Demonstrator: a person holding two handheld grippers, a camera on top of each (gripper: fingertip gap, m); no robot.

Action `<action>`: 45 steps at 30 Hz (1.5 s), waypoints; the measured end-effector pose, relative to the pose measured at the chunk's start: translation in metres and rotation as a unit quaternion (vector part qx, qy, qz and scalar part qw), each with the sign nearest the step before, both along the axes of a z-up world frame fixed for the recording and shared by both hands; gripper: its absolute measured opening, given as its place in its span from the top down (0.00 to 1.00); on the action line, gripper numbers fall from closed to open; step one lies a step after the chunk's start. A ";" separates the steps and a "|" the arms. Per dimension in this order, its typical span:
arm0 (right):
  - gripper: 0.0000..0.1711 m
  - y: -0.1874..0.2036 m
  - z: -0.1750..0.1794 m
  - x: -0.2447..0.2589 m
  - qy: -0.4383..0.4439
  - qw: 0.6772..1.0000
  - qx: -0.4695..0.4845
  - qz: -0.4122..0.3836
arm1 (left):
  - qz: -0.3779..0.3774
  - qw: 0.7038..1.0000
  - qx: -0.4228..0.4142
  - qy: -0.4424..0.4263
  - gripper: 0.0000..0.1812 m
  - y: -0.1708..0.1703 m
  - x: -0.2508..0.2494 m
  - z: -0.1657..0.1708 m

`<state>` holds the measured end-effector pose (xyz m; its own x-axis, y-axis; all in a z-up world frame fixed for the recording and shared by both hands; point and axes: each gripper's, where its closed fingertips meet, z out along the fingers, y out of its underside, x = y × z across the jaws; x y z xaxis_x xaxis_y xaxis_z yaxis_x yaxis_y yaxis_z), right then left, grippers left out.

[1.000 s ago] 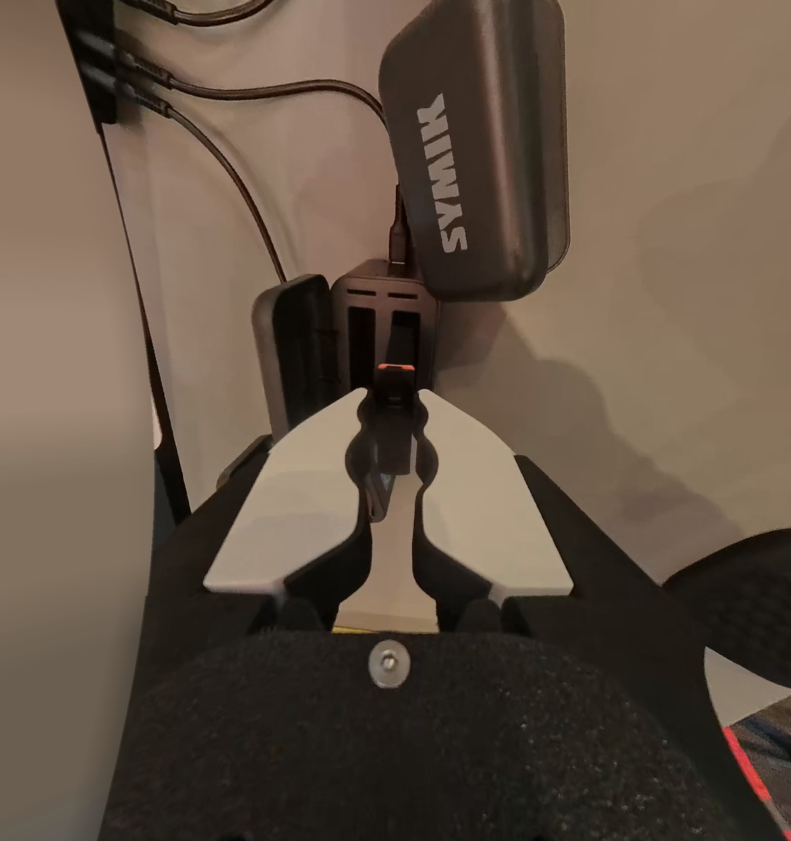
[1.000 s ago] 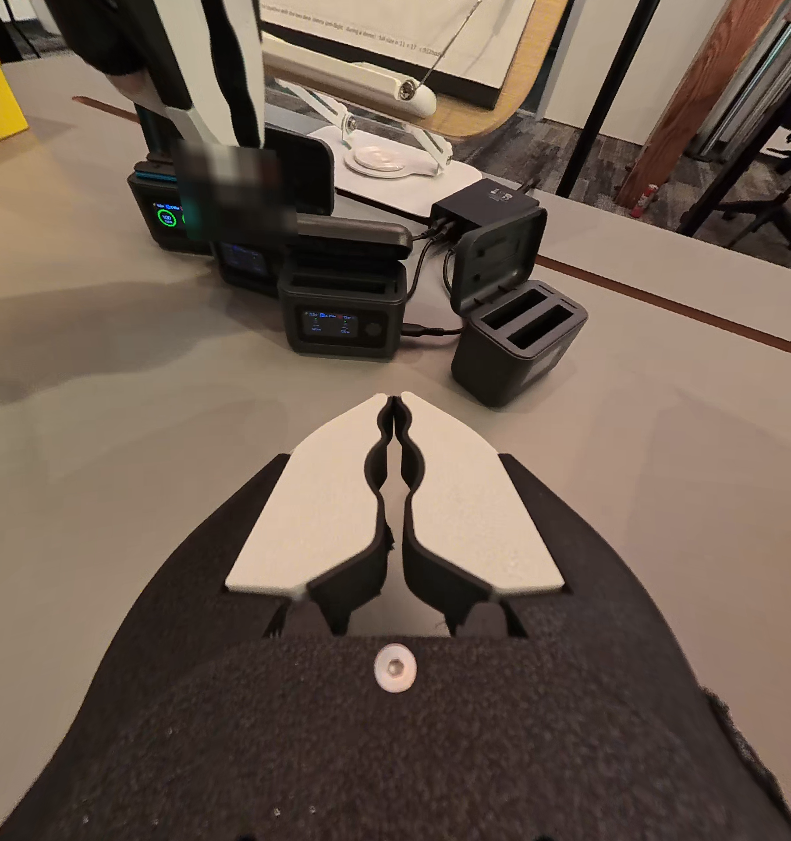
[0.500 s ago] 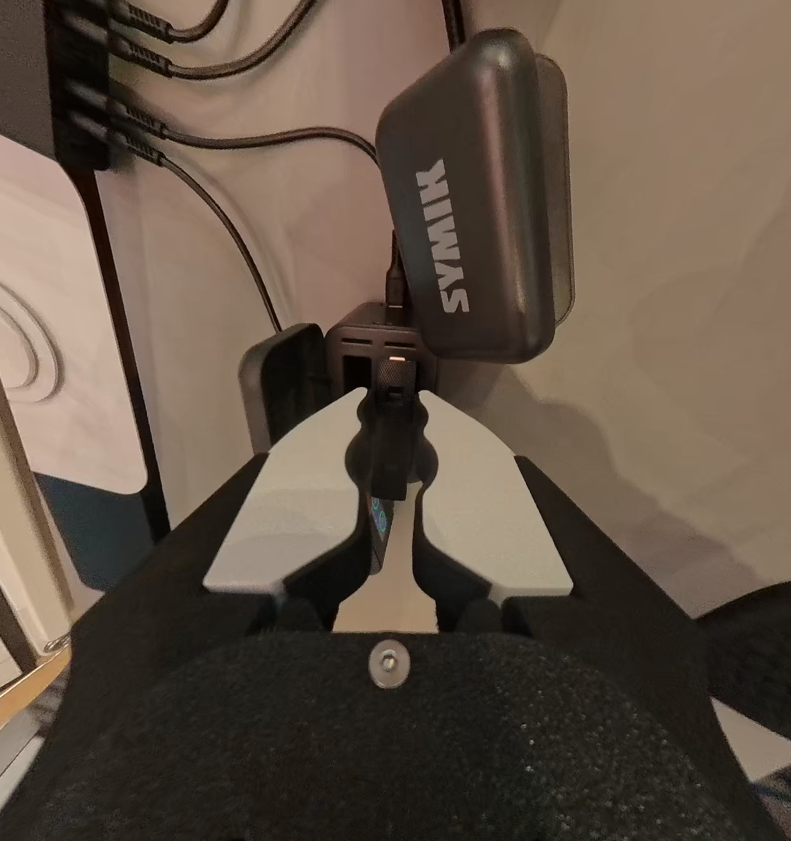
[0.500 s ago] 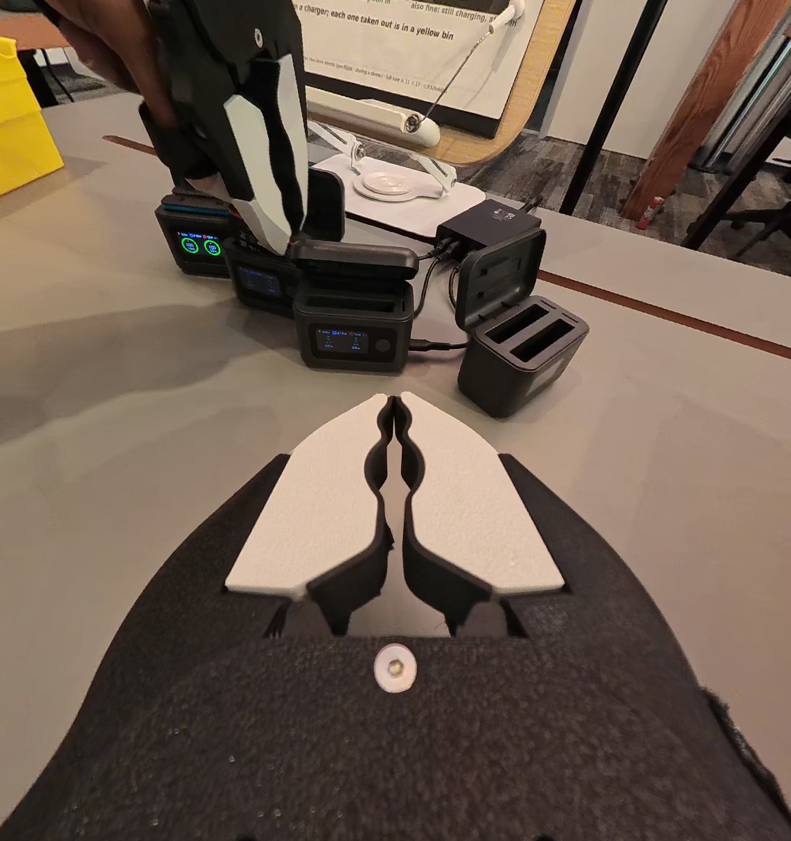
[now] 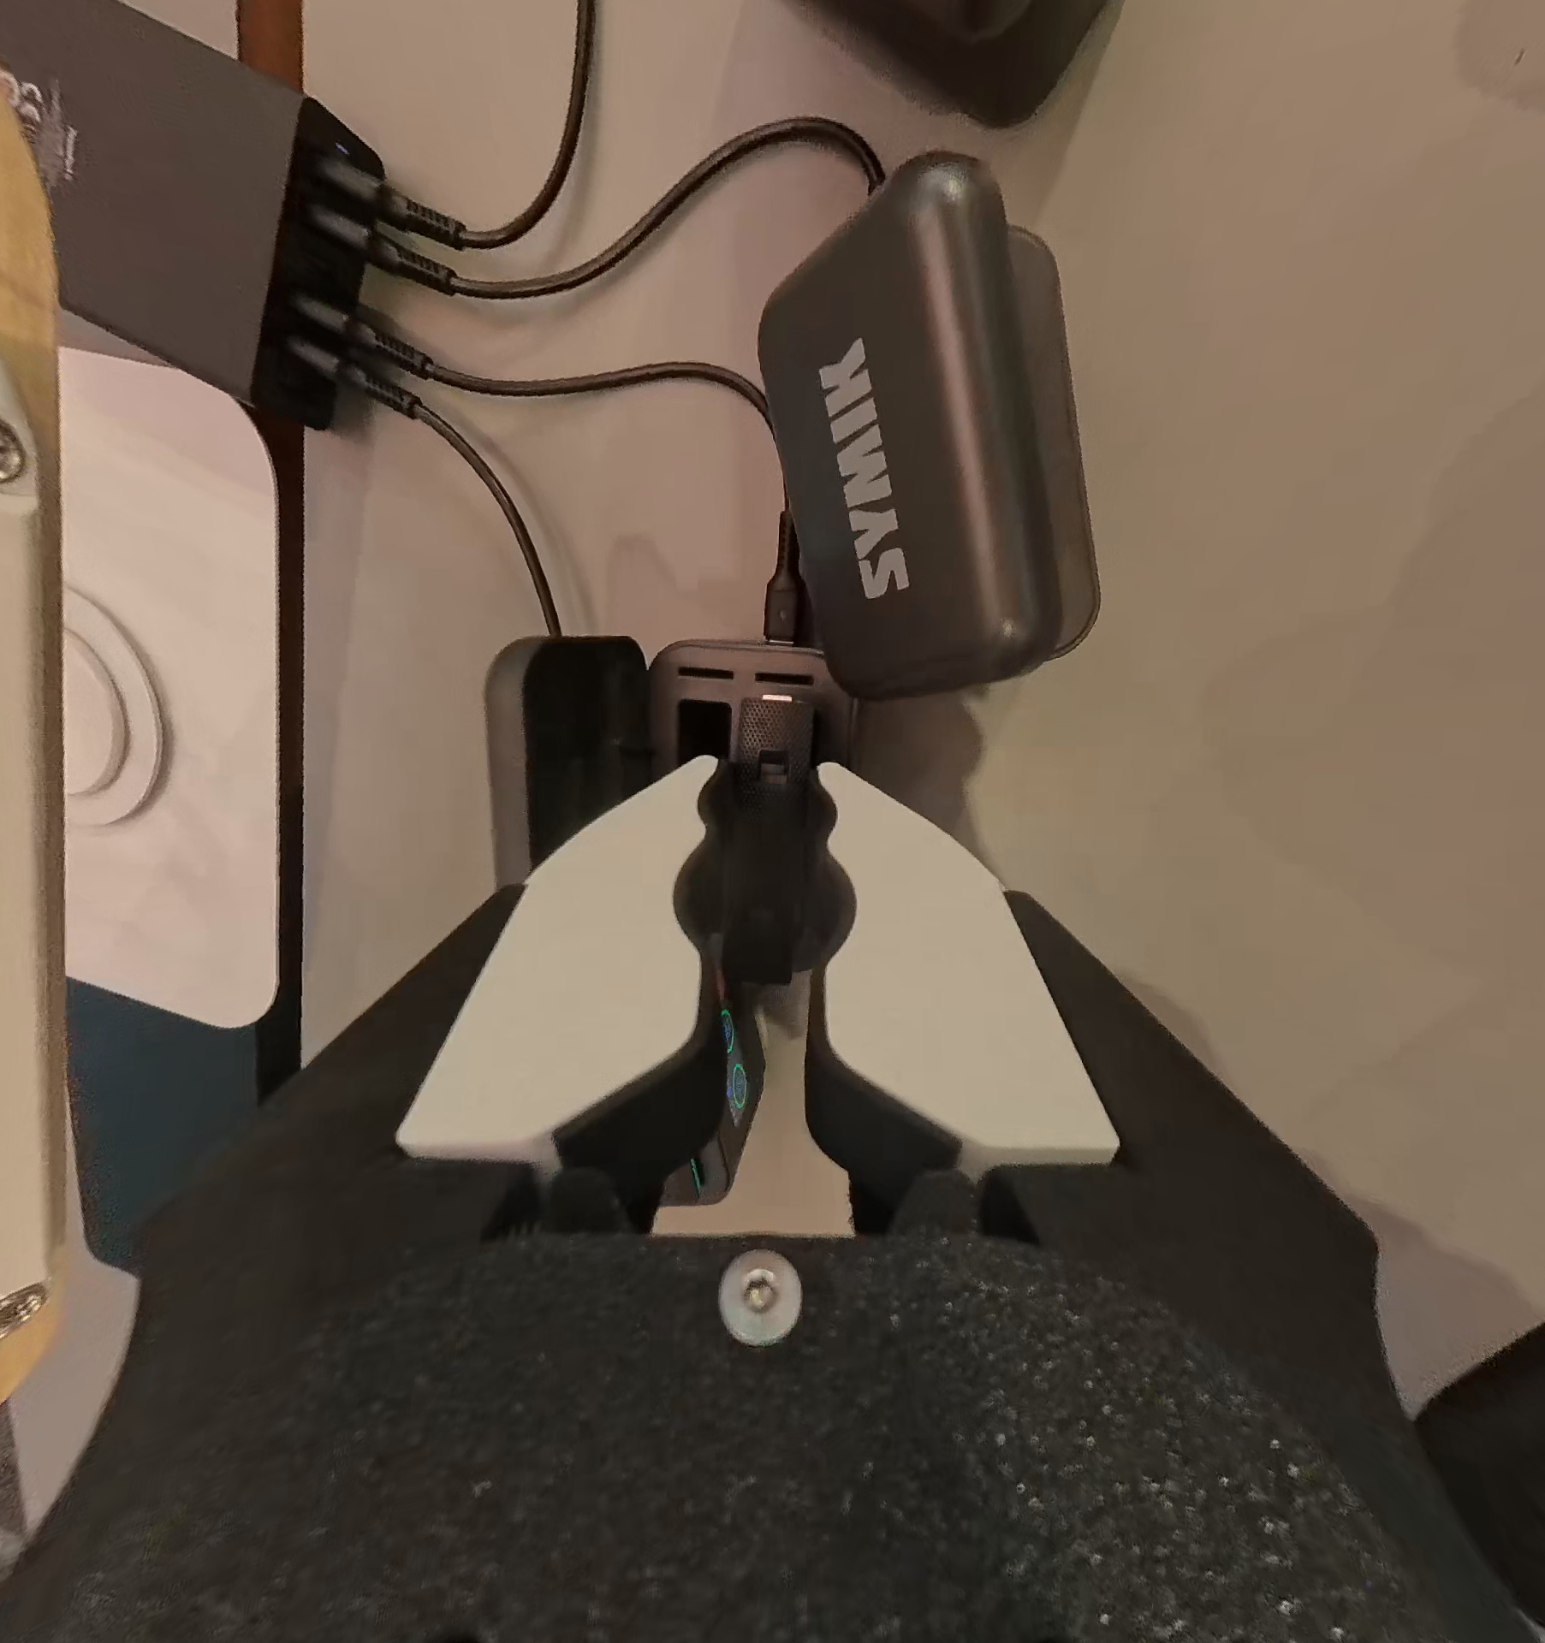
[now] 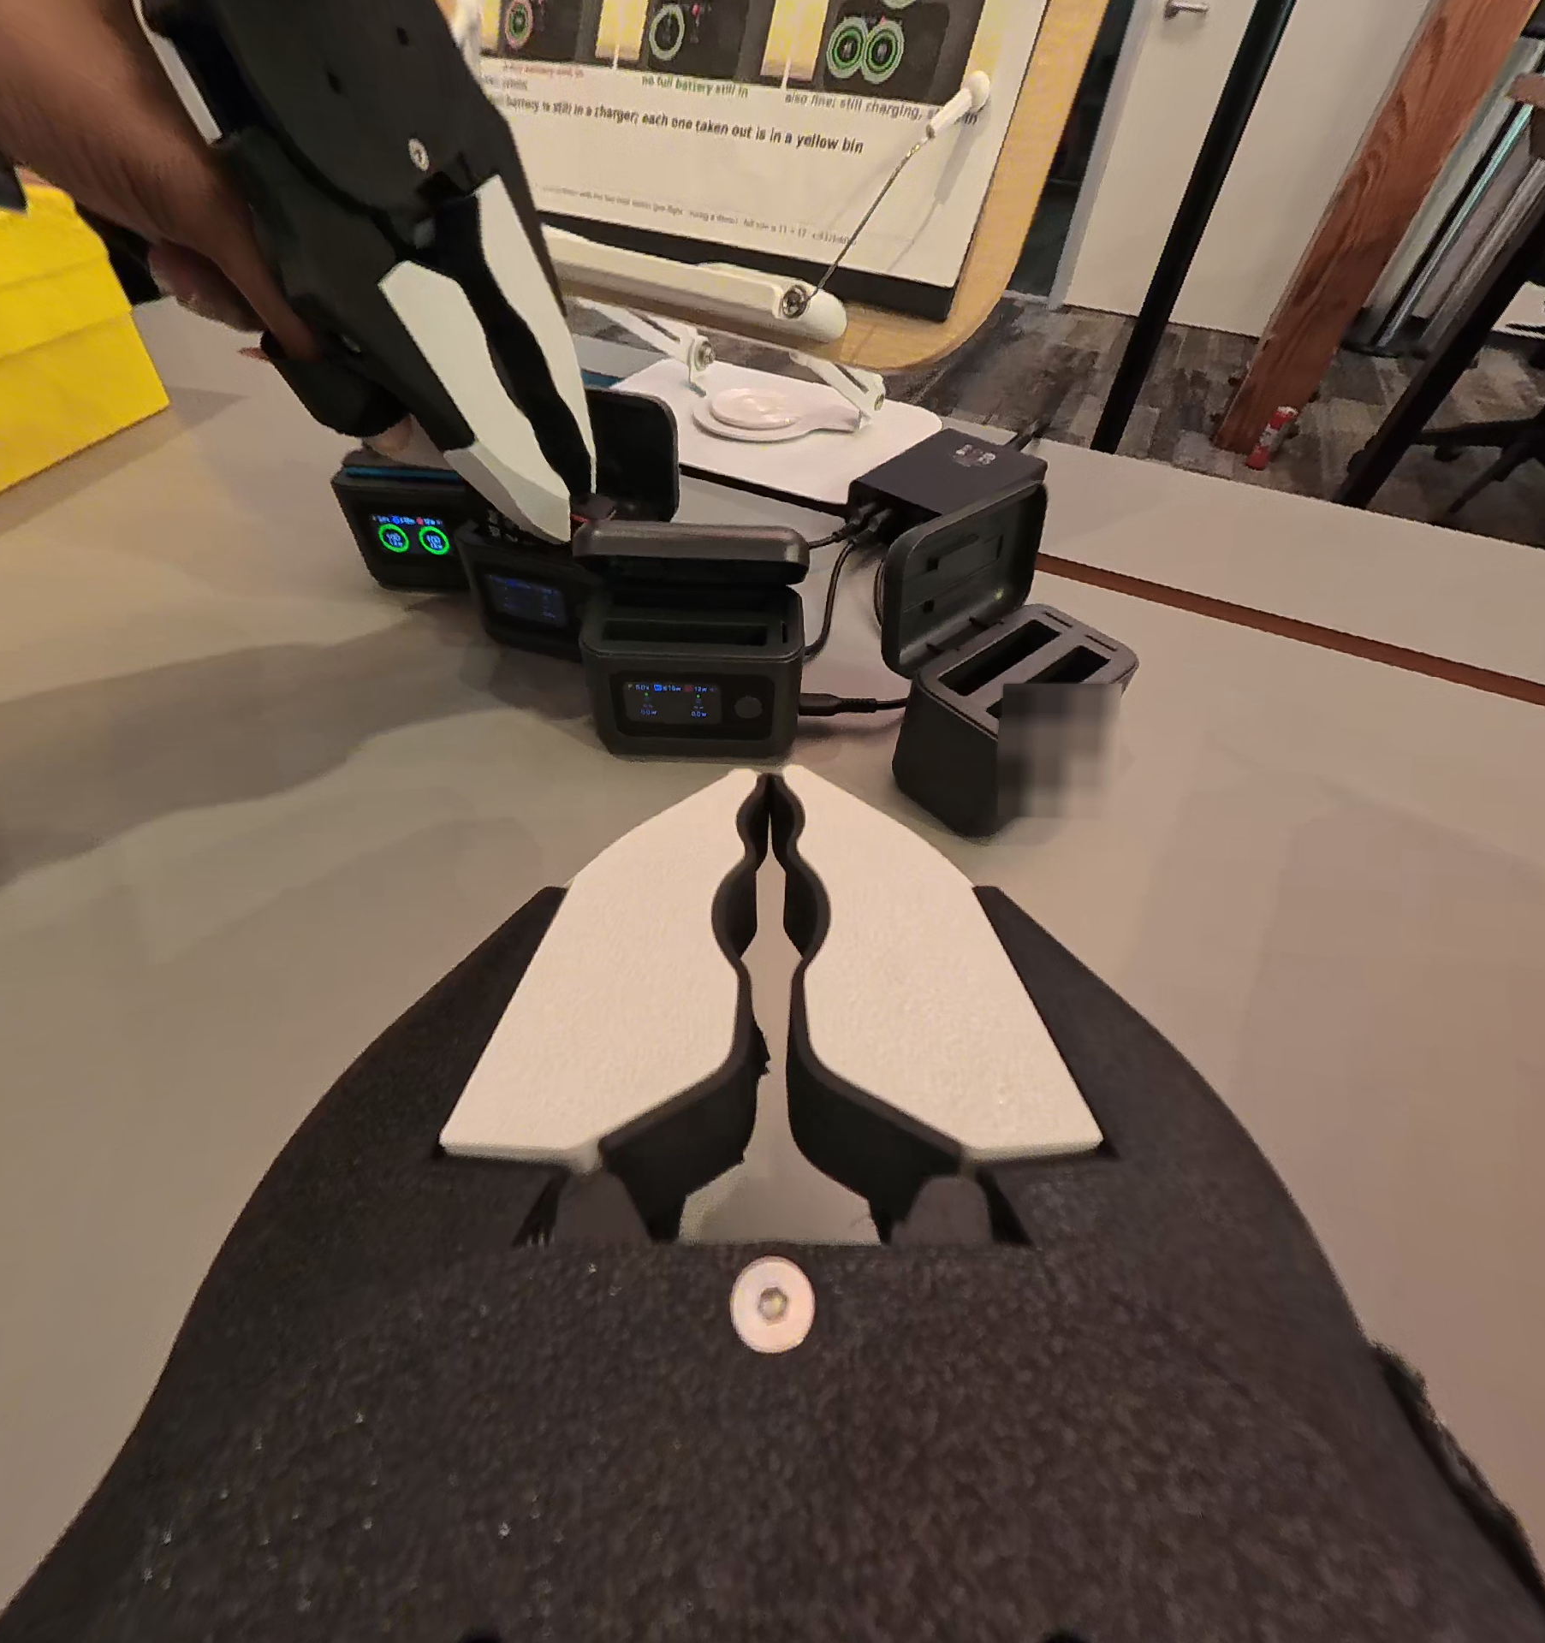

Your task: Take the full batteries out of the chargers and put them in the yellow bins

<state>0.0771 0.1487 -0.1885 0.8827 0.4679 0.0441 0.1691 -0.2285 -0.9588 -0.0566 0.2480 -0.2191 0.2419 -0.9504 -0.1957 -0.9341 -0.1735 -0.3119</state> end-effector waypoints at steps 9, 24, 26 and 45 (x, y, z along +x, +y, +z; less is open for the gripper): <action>1.00 0.002 0.011 0.008 0.048 0.999 0.012 -0.007 | -0.001 0.993 0.038 -0.112 0.91 0.000 0.001 0.003; 1.00 0.001 0.008 0.005 0.044 0.999 0.010 0.002 | -0.021 0.998 0.039 -0.042 0.88 0.002 0.000 0.000; 1.00 0.001 0.008 0.004 0.044 0.999 0.008 0.005 | -0.024 0.998 0.037 -0.041 0.88 0.001 0.000 0.002; 1.00 -0.002 0.008 -0.003 0.042 0.999 0.008 0.022 | -0.006 0.999 0.022 0.048 1.00 -0.004 -0.025 -0.002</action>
